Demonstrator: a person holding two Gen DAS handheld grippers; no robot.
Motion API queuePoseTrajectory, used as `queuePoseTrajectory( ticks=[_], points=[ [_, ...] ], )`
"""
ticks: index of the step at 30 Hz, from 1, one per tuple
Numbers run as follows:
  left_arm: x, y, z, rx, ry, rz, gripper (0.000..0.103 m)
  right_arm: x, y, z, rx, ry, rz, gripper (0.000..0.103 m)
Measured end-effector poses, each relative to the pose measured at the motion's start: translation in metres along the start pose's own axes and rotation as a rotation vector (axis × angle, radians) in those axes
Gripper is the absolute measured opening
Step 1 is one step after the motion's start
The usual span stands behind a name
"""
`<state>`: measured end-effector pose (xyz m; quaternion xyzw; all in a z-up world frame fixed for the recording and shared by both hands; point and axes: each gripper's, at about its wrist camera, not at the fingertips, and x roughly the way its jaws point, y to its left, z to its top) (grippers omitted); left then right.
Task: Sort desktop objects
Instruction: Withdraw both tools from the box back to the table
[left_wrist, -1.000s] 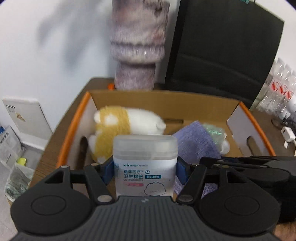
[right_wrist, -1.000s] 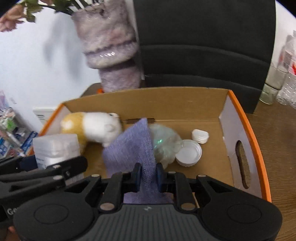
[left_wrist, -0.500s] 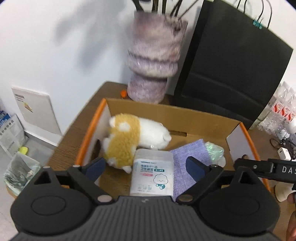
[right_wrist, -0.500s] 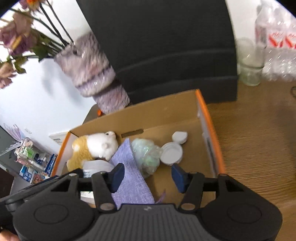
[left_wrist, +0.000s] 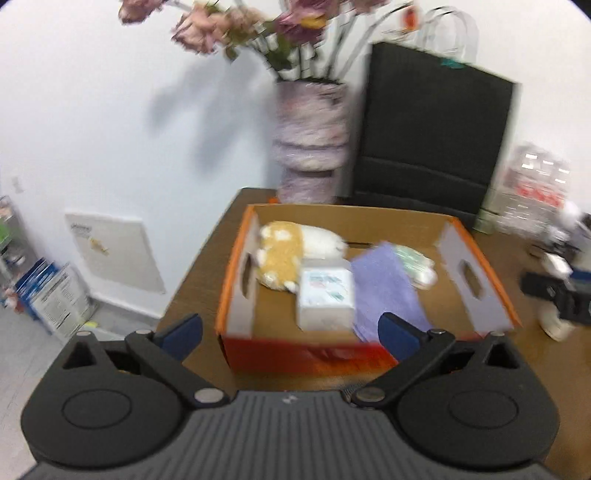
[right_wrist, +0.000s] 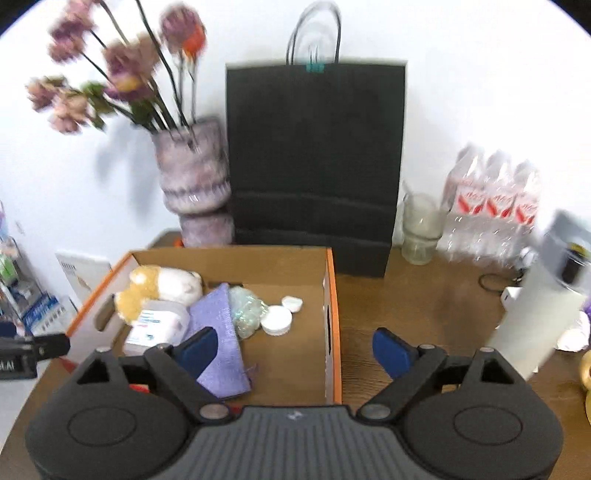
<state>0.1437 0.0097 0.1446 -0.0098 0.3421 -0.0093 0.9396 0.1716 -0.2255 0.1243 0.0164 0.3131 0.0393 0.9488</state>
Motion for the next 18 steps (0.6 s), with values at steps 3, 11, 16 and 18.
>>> queuePoseTrajectory(
  ticks=[3, 11, 16, 18],
  points=[
    [-0.029, -0.004, -0.032, 0.018, -0.050, -0.004, 0.103, -0.034, 0.005, -0.026, -0.011, -0.085, 0.042, 0.096],
    [-0.081, -0.010, -0.132, -0.007, -0.142, 0.010, 0.103, -0.094, 0.015, -0.116, 0.026, -0.149, 0.123, 0.103],
    [-0.091, -0.016, -0.180, 0.040, -0.149, 0.019, 0.103, -0.123, 0.023, -0.176, -0.007, -0.137, 0.112, 0.103],
    [-0.093, -0.017, -0.196, 0.063, -0.146, 0.002, 0.103, -0.128, 0.029, -0.197, -0.065, -0.117, 0.099, 0.103]
  ],
)
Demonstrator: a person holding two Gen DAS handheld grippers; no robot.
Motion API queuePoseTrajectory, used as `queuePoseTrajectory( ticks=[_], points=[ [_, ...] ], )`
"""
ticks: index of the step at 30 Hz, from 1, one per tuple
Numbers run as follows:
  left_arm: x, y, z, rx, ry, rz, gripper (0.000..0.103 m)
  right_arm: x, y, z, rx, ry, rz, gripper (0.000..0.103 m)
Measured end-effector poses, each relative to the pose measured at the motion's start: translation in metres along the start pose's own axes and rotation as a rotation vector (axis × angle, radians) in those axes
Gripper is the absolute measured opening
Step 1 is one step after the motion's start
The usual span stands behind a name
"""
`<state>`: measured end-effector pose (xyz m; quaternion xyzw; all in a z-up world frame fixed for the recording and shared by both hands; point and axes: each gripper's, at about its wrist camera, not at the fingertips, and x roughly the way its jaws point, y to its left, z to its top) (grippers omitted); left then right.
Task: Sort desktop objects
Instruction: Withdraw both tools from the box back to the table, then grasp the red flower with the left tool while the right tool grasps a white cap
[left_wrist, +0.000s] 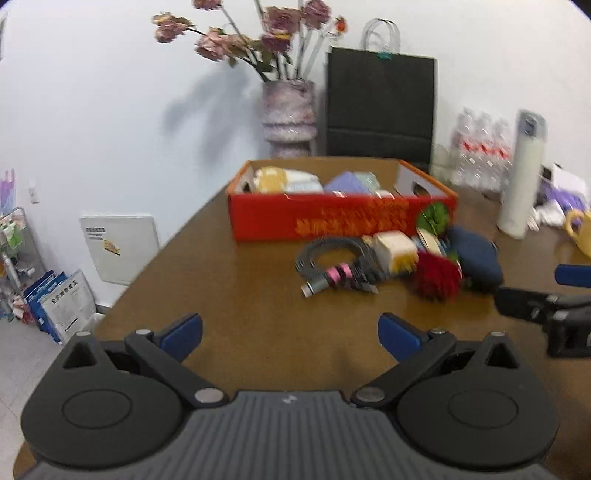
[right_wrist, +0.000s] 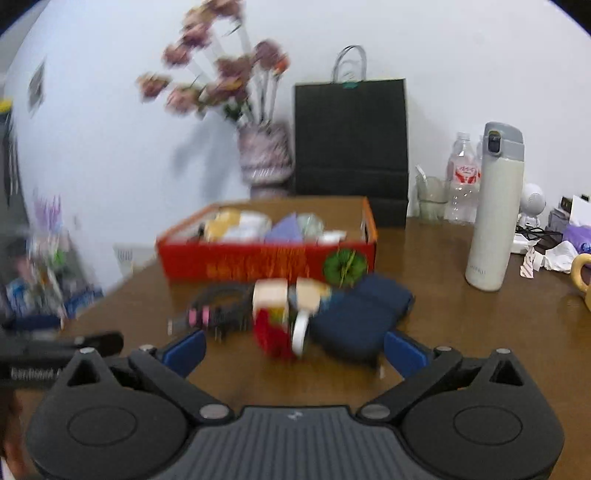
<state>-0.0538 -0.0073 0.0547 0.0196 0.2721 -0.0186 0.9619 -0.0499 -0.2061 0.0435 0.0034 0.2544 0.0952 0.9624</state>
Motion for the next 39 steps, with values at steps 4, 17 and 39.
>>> queuePoseTrajectory(
  ticks=[4, 17, 39],
  points=[
    [-0.007, 0.001, -0.014, -0.033, 0.000, -0.047, 0.103, -0.006, 0.004, -0.030, -0.029, 0.042, -0.033, 0.103],
    [0.012, -0.012, -0.032, 0.023, 0.079, -0.078, 0.103, -0.005, -0.011, -0.046, 0.051, 0.101, -0.009, 0.103],
    [0.099, -0.066, 0.065, -0.148, 0.083, -0.348, 0.089, 0.046, -0.074, 0.021, 0.160, -0.049, 0.041, 0.044]
  ],
)
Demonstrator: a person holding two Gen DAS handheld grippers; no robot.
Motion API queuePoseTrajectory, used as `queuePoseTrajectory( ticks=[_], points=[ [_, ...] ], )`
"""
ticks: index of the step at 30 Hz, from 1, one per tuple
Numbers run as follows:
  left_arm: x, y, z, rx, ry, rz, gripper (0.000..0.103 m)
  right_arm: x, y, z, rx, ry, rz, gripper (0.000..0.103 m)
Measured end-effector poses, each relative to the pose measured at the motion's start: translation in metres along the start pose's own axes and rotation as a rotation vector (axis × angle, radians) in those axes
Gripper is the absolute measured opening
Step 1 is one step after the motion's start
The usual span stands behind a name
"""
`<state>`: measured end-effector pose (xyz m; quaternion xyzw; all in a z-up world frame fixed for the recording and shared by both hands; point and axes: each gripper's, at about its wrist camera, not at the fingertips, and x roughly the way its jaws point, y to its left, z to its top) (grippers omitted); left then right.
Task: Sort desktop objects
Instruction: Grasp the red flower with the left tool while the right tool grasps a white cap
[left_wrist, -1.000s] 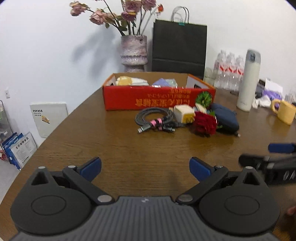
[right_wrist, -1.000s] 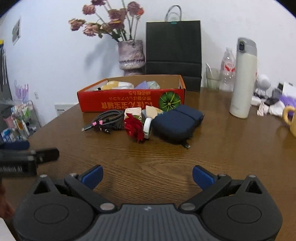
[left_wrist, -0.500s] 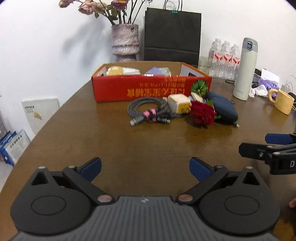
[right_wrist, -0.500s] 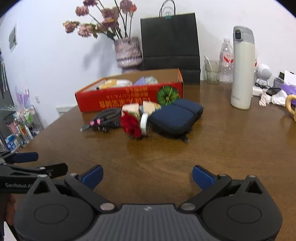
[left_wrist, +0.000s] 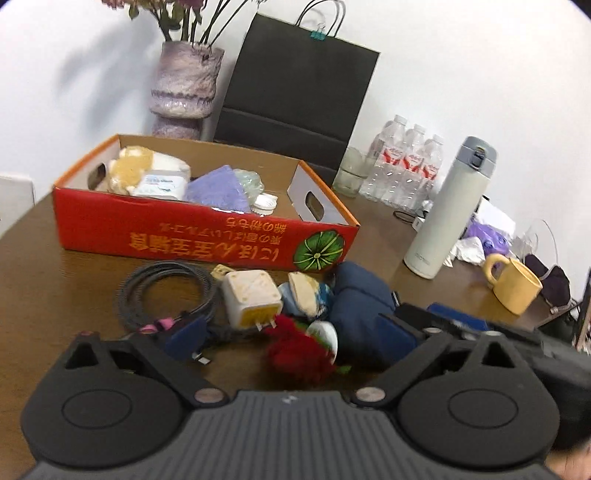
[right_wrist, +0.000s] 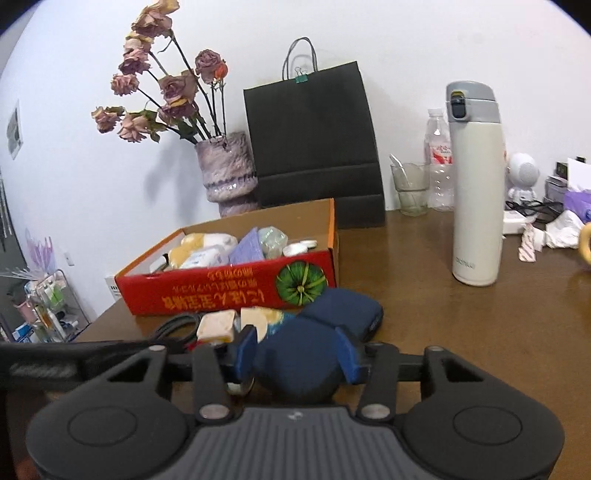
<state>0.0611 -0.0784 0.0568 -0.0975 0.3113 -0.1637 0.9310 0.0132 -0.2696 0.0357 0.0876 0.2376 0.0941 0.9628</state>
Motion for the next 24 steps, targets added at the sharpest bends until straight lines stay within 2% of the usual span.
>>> queuePoseTrajectory(
  ticks=[2, 3, 5, 7, 8, 10, 15, 18, 20, 22, 24],
  points=[
    [0.011, 0.000, -0.004, 0.007, 0.029, 0.006, 0.050, 0.004, -0.002, -0.002, 0.002, 0.004, 0.009, 0.039],
    [0.017, 0.002, -0.006, 0.013, 0.062, 0.007, 0.043, 0.007, -0.004, -0.004, 0.003, 0.015, 0.018, 0.039],
    [0.014, 0.009, -0.012, 0.002, 0.062, -0.020, 0.026, 0.010, -0.004, -0.008, 0.006, 0.033, 0.057, 0.039],
    [0.007, 0.014, -0.015, 0.012, 0.057, -0.030, 0.023, 0.012, 0.001, -0.011, -0.011, 0.037, 0.087, 0.039],
    [0.002, 0.016, -0.017, 0.014, 0.049, -0.028, 0.018, 0.012, 0.004, -0.011, -0.021, 0.043, 0.099, 0.039],
    [-0.011, 0.021, -0.021, 0.022, 0.025, -0.041, 0.013, 0.015, 0.012, -0.013, -0.042, 0.059, 0.123, 0.039],
    [-0.034, 0.029, -0.036, 0.057, 0.023, -0.018, 0.011, 0.022, 0.039, -0.022, -0.128, 0.123, 0.205, 0.040],
    [-0.038, 0.033, -0.042, 0.063, 0.019, 0.002, 0.008, 0.033, 0.046, -0.027, -0.092, 0.158, 0.205, 0.039],
    [-0.036, 0.035, -0.044, 0.067, 0.025, 0.040, 0.006, 0.037, 0.046, -0.029, -0.057, 0.162, 0.197, 0.035],
    [-0.031, 0.037, -0.046, 0.064, 0.052, 0.081, 0.007, 0.037, 0.050, -0.030, -0.065, 0.156, 0.143, 0.012],
    [-0.033, 0.039, -0.046, 0.061, 0.072, 0.071, 0.007, 0.042, 0.051, -0.031, -0.057, 0.173, 0.092, 0.011]
  ],
)
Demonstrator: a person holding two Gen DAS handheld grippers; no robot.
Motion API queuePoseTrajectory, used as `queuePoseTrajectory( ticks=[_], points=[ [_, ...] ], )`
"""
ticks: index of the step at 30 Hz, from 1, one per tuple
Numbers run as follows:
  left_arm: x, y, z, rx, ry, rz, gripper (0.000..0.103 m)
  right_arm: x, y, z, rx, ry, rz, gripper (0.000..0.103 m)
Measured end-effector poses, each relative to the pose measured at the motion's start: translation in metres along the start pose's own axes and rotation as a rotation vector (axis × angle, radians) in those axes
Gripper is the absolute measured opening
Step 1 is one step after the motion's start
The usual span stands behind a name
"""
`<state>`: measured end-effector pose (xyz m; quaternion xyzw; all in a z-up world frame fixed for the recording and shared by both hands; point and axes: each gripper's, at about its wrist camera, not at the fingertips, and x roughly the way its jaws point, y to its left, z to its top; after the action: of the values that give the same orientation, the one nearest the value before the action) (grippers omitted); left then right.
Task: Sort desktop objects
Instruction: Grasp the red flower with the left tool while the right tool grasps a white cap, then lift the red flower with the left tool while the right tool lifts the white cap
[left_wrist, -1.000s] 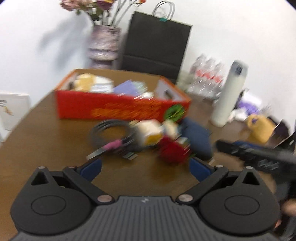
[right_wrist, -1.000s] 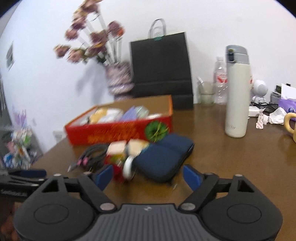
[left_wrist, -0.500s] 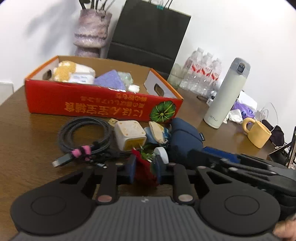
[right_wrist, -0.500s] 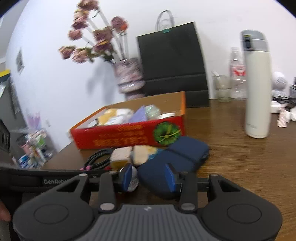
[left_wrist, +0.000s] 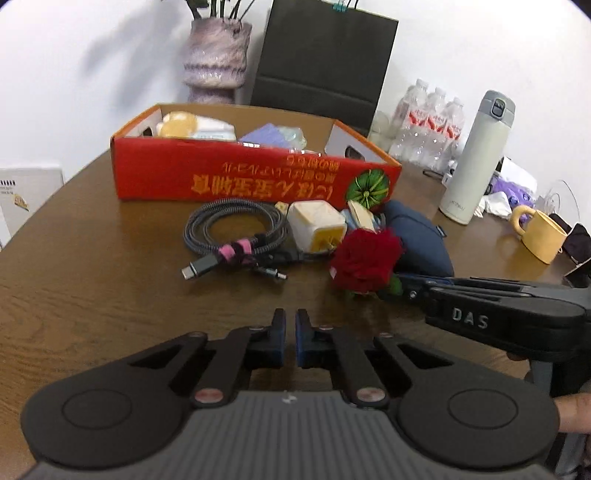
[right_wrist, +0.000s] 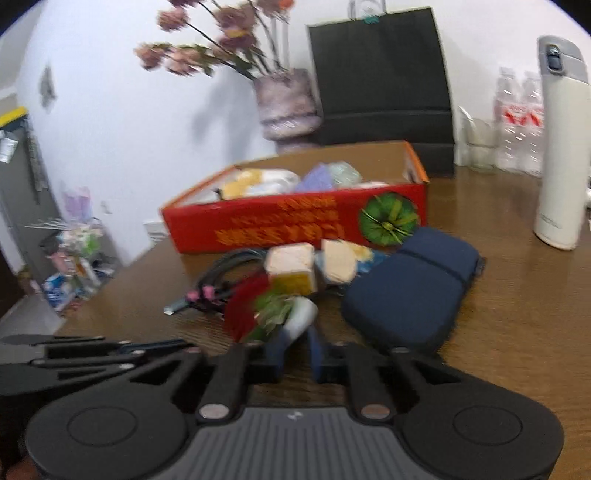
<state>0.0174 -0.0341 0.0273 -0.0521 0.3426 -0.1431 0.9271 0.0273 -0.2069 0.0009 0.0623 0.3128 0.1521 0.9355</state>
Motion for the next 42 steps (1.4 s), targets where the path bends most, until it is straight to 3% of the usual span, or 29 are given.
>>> queuePoseTrajectory(
  ticks=[1, 3, 4, 5, 7, 11, 12, 16, 18, 20, 22, 23, 29, 34, 38, 42],
  points=[
    [-0.005, 0.000, 0.000, 0.001, -0.010, -0.015, 0.010, 0.002, -0.001, -0.001, 0.008, 0.008, -0.014, 0.013],
    [-0.017, 0.003, 0.003, 0.006, -0.051, -0.049, 0.027, -0.004, -0.004, 0.000, 0.033, -0.002, 0.008, 0.015],
    [-0.019, 0.004, 0.005, 0.008, -0.060, -0.061, 0.049, -0.010, -0.006, 0.001, 0.051, -0.027, 0.026, 0.015],
    [-0.021, 0.004, 0.007, 0.008, -0.071, -0.068, 0.060, -0.013, -0.008, 0.003, 0.061, -0.042, 0.027, 0.016],
    [-0.021, 0.001, 0.012, 0.019, -0.085, -0.080, 0.062, -0.011, -0.011, 0.006, 0.068, -0.040, 0.012, 0.020],
    [-0.007, -0.007, 0.025, 0.013, -0.109, -0.143, 0.082, 0.010, -0.014, 0.003, 0.054, 0.022, 0.035, 0.025],
    [0.000, -0.006, 0.031, -0.002, -0.082, -0.157, 0.084, 0.012, -0.015, 0.000, 0.059, 0.040, 0.039, 0.026],
    [0.026, -0.009, 0.044, -0.055, -0.021, -0.155, 0.084, 0.000, -0.020, -0.001, 0.077, 0.030, 0.093, 0.043],
    [0.034, -0.016, 0.044, -0.028, -0.009, -0.156, 0.078, -0.009, -0.021, -0.002, 0.061, 0.019, 0.079, 0.048],
    [0.044, -0.018, 0.040, -0.017, 0.024, -0.132, 0.053, -0.019, -0.024, -0.005, 0.058, 0.001, 0.088, 0.048],
    [0.052, -0.018, 0.036, -0.020, 0.075, -0.100, 0.039, -0.025, -0.027, -0.008, 0.063, -0.007, 0.099, 0.048],
    [0.051, -0.017, 0.034, -0.031, 0.080, -0.111, 0.036, -0.026, -0.028, -0.009, 0.062, -0.004, 0.099, 0.048],
    [0.021, -0.001, 0.022, -0.099, 0.032, -0.176, 0.033, -0.022, -0.011, -0.013, -0.055, 0.005, 0.083, 0.048],
    [-0.020, 0.006, 0.022, -0.066, -0.014, -0.301, 0.033, -0.035, 0.016, -0.016, -0.231, -0.073, 0.107, 0.047],
    [-0.030, 0.005, 0.021, -0.025, 0.004, -0.324, 0.032, -0.045, 0.032, -0.018, -0.315, -0.127, 0.144, 0.046],
    [-0.029, 0.007, 0.018, -0.052, 0.021, -0.334, 0.032, -0.051, 0.044, -0.023, -0.399, -0.144, 0.106, 0.046]
  ],
)
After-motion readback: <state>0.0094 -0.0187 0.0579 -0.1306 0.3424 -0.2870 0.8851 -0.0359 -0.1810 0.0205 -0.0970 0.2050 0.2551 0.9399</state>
